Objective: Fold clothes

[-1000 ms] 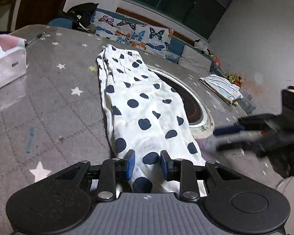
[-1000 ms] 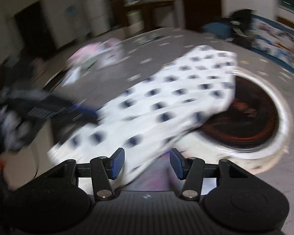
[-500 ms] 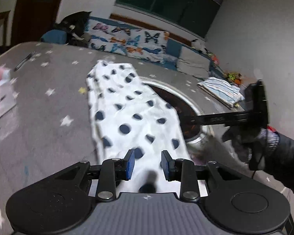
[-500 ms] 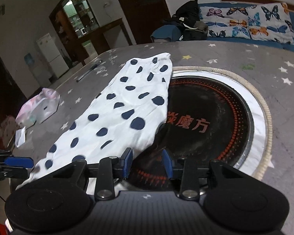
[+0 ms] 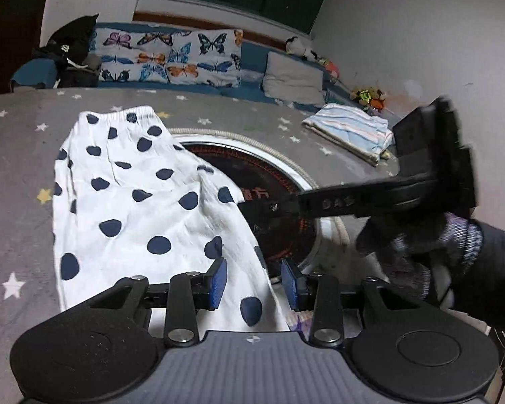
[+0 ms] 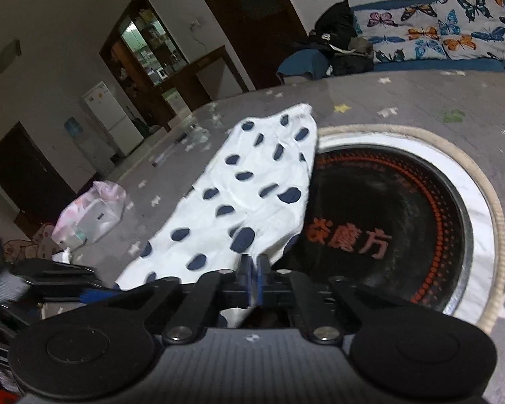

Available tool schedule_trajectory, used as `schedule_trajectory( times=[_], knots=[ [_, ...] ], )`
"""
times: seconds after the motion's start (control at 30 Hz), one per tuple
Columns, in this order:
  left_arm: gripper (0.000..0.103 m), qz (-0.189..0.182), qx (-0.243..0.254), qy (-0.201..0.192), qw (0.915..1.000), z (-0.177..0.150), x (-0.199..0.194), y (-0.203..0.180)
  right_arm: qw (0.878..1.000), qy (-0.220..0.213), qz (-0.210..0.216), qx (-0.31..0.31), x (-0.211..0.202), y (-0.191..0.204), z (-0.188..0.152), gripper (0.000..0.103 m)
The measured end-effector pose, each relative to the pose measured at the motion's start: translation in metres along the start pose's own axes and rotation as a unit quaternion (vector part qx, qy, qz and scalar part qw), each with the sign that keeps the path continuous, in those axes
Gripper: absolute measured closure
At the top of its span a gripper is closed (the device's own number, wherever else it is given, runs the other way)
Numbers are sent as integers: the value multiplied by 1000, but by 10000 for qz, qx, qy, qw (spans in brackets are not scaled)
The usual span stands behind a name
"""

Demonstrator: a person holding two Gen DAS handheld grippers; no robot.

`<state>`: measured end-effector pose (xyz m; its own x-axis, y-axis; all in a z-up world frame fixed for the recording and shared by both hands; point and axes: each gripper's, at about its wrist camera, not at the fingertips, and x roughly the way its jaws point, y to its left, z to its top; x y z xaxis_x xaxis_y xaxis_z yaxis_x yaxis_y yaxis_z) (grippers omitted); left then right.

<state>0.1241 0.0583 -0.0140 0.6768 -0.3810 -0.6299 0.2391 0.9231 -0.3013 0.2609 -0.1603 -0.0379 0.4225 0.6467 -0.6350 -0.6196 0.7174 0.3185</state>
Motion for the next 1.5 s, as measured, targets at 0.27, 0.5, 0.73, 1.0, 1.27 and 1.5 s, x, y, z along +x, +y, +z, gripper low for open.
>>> schedule_trajectory(
  times=[0.27,0.5,0.73,1.0,1.27,1.5],
  knots=[
    [64,-3,-131,211,9997,4,28,8,9994,-155,-244,-170,-9,6,11,102],
    [64,-44,-159,190,9997,-1,24,9,9997,-163,-128,-109,-14,5,9,100],
    [64,111,-321,0,9994,4,12,24,9986,38,486,211,-1,-5,-12,78],
    [65,271,-386,9,9989,4,13,32,9968,111,707,359,16,-9,-23,90],
    [69,507,-339,14,9981,0,10,44,9994,25,331,-117,1,7,-17,100],
    [69,618,-317,-128,9975,8,0,44,9989,-72,190,-411,-5,21,-9,96]
  ],
)
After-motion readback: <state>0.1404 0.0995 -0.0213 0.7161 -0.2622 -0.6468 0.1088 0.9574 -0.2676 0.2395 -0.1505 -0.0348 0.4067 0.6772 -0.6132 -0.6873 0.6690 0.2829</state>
